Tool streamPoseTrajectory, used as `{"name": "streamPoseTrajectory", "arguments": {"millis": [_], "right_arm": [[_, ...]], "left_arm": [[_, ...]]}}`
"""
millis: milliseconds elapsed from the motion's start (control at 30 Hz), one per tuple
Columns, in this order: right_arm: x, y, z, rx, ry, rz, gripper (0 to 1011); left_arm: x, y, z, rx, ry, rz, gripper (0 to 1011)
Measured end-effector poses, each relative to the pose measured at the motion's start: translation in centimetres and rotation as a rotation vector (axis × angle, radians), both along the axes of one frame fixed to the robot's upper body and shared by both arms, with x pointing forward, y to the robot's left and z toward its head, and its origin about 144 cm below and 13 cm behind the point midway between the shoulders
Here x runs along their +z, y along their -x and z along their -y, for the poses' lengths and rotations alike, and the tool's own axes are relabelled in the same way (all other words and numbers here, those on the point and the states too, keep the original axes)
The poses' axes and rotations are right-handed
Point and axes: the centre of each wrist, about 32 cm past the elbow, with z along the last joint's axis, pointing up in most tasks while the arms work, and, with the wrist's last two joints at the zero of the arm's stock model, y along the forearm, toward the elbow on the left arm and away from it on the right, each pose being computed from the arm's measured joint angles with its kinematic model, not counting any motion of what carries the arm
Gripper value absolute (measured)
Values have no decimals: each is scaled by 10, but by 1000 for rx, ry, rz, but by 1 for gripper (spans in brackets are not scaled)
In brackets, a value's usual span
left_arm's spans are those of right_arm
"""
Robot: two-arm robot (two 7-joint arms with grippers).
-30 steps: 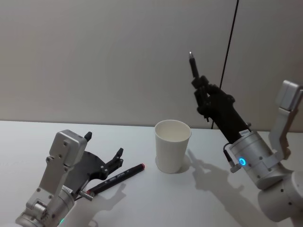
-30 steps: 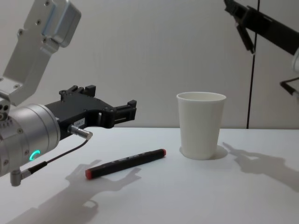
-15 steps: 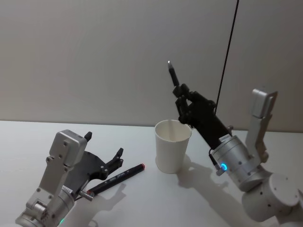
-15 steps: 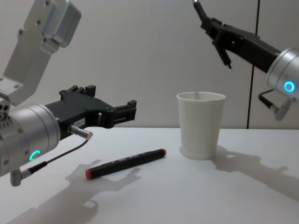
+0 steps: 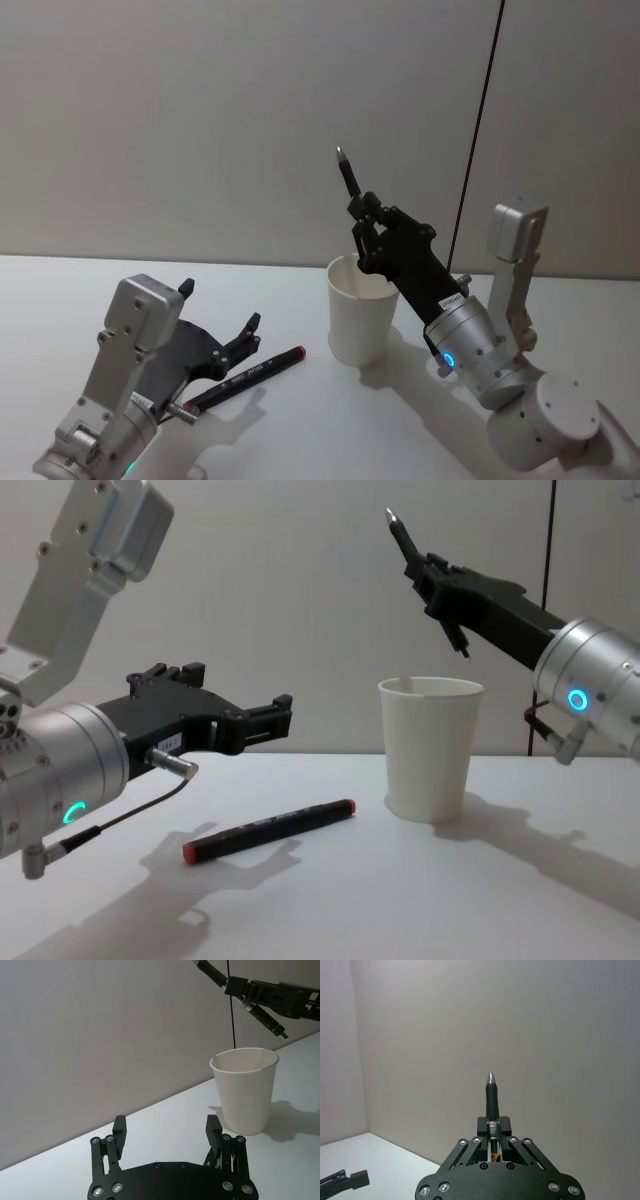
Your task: Place the pen into the pen holder.
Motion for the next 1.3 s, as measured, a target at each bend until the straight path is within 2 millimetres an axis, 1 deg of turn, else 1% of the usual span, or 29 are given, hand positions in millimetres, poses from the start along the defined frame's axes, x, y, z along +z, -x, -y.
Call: {"name": "streamPoseTrajectory", "arguments": {"millis": [567,933,1067,1133,1200,1233,1267,1300], "right_arm": [[-15,-9,-10,-31,-10,-10,144],[-19,-11,-12,-37,-16,-17,154],[-21,-11,-12,-38,-17,-19,251],[-21,-11,-13,-38,-17,-20,328],[-21,-11,-13,-39,-18,-20,361],[-21,-11,-13,-39,-18,-21,418],[-22,-11,-13,-39,-18,-21,418],[-22,-11,-13,-39,-18,-21,465]], "left_arm": [[0,0,0,0,0,0,1000],[0,0,0,0,0,0,1000],[0,0,0,0,0,0,1000],[0,0,0,0,0,0,1000],[0,0,0,0,0,0,1000],[0,0,0,0,0,0,1000],[0,0,0,0,0,0,1000],[0,0,0,0,0,0,1000]]}}
